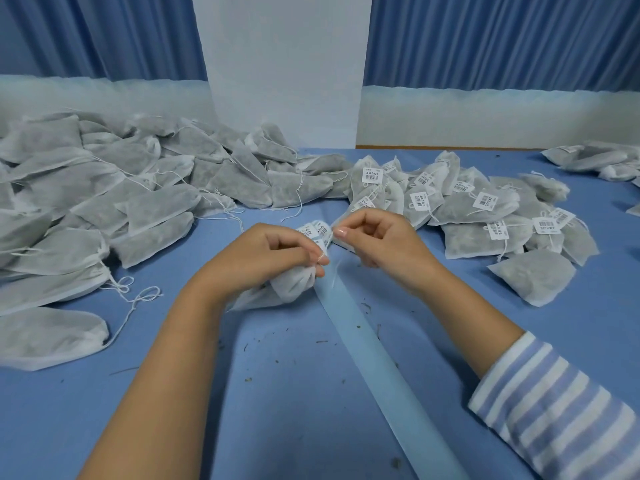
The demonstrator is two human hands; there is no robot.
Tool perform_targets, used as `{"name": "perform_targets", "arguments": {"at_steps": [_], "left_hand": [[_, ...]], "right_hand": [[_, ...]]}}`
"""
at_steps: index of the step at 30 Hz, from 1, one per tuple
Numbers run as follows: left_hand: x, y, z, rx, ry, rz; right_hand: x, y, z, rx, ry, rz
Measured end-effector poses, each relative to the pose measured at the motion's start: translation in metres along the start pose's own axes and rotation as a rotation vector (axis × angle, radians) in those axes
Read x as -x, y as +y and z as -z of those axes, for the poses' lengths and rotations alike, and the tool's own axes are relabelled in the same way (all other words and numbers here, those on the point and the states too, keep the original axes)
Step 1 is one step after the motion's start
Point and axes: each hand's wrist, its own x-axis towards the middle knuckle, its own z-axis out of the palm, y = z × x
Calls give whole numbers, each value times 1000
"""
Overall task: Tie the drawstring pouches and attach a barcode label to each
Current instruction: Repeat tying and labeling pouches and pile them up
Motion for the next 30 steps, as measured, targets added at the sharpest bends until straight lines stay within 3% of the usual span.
{"name": "perform_targets", "arguments": {"at_steps": [5,9,13,18,20,25,30], "left_hand": [[-5,-1,-11,206,11,-66],[-11,-4,-12,338,148,-112],[-8,-4,-5,88,264,-99],[0,4,-2,-235,188,-57],[0,6,-5,-238,116,-10],[-2,7,-14,-77,12,37],[-5,5,-13,51,53,50]], "right_hand": [[2,8,-8,43,96,146],[8,20,-19,330,90,396],[11,22,-21,649,79,579],[9,14,-10,615,201,651],[7,11,-9,512,200,581],[5,7,-15,225,17,179],[4,1,-12,97,84,-33]]}}
